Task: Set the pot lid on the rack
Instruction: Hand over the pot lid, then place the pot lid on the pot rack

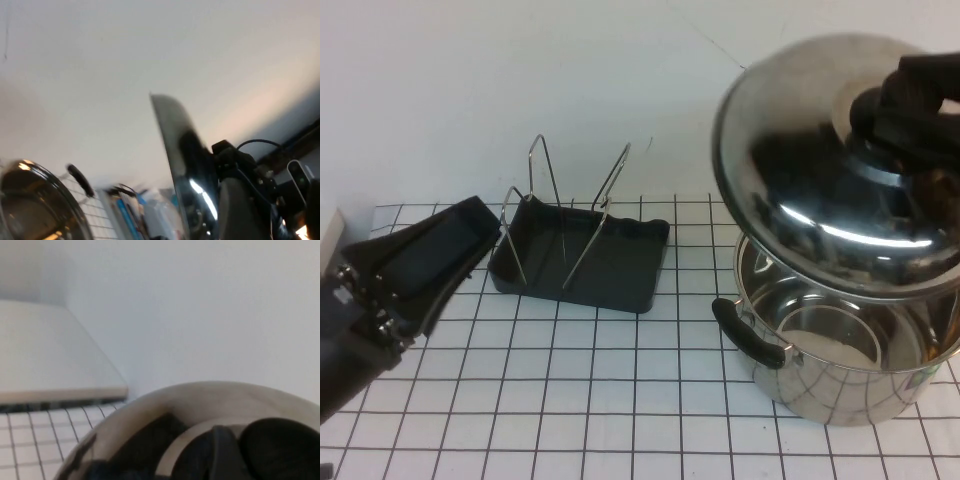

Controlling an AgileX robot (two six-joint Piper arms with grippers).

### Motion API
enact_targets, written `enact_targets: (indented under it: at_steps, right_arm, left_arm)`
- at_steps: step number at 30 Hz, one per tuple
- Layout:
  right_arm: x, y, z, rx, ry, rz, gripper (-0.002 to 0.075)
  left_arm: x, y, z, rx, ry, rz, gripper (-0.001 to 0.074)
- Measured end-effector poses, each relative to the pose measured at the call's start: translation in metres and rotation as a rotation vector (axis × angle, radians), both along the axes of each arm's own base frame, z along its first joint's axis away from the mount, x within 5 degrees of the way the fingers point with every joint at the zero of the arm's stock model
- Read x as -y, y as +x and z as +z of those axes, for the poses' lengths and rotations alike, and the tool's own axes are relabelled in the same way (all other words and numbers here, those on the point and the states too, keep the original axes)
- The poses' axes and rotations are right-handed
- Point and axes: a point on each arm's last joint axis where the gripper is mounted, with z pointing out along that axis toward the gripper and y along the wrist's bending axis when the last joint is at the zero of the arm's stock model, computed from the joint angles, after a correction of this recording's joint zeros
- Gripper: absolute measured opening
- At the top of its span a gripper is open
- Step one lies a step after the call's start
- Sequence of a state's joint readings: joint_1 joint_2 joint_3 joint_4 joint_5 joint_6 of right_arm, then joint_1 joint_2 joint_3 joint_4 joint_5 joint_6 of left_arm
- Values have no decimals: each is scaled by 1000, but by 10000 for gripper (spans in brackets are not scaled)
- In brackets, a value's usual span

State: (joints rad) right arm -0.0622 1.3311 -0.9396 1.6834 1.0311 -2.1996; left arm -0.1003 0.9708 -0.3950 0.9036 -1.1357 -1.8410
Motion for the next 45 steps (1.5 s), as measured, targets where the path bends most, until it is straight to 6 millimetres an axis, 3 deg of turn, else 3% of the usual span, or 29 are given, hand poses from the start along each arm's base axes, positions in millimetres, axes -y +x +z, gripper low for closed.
enact_targets:
  at_steps: [4,6,10,17,26,29,33,34,43,45]
  right_arm:
    - [-18,-39,32,97,31,129,354]
    - [-29,-58,43,125,42,192,354]
    - [-51,-78,50,141,50,288,354]
    - [-86,-80,40,70,29,308,354]
    - [-123,-73,13,-48,-8,381,354]
    - [-128,-71,9,-71,-3,388,354]
    - [-129,-69,10,-77,10,384,355]
    - [-129,-68,9,-72,4,376,355]
    - [-129,-67,8,-82,3,370,354]
    - [-130,-68,8,-93,8,378,405]
  left_arm:
    - [3,-3,0,-163,-103,-101,494]
    - [3,-3,-1,-212,-127,-122,585]
    - [4,-4,-1,-249,-145,-143,642]
    - [19,-13,1,-274,-155,-249,617]
    - [37,-26,7,-141,-127,-329,599]
    - [38,-25,6,-131,-114,-311,507]
    - [37,-24,6,-132,-118,-290,203]
    - [37,-24,7,-129,-124,-288,171]
    - [38,-24,8,-120,-128,-293,176]
    - [38,-24,10,-107,-119,-298,175]
